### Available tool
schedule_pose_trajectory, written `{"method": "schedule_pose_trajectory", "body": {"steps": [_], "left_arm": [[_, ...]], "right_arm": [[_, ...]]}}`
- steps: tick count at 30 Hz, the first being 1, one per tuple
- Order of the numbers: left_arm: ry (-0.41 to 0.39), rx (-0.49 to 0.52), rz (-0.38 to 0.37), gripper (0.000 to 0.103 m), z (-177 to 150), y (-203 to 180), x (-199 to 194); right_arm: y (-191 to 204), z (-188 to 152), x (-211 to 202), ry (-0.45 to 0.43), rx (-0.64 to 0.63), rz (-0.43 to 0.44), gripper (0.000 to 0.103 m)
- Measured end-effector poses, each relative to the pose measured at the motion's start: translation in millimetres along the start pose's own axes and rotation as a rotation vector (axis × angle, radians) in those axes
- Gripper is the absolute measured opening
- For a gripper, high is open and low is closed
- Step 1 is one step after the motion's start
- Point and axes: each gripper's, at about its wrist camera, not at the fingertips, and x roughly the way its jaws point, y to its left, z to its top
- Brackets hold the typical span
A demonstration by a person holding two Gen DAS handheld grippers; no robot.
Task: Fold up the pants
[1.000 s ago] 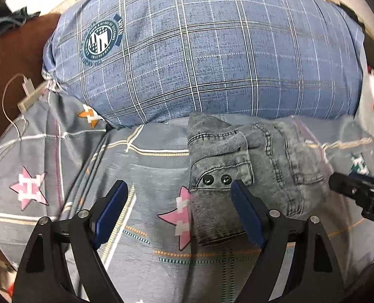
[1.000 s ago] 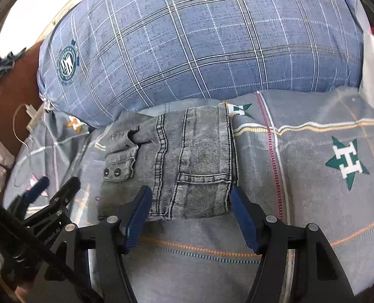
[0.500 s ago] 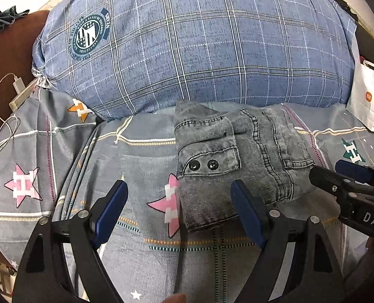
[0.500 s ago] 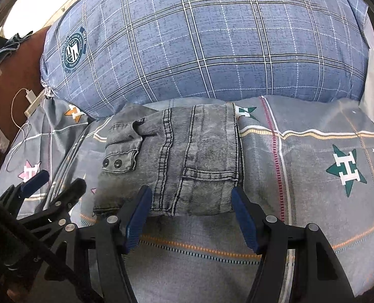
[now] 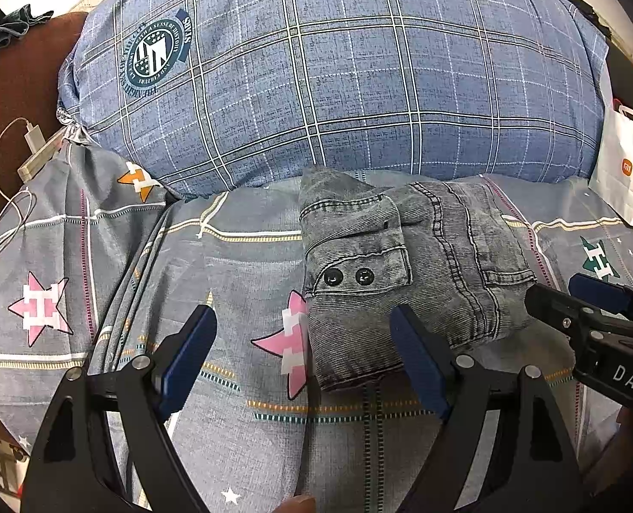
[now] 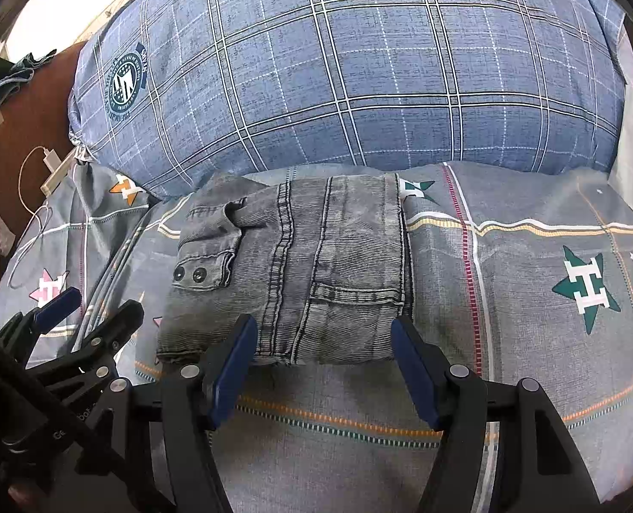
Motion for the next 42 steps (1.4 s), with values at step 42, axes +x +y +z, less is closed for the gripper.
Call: {"method": "schedule_pose_trajectory", "body": {"steps": [42], "left_arm": [[0.010,-0.004,-0.003,0.084,-0.2,1.3,0.5]], "right_arm": [[0.3,1.2,0.4,0.005,-0.003,0.003,0.066]]}}
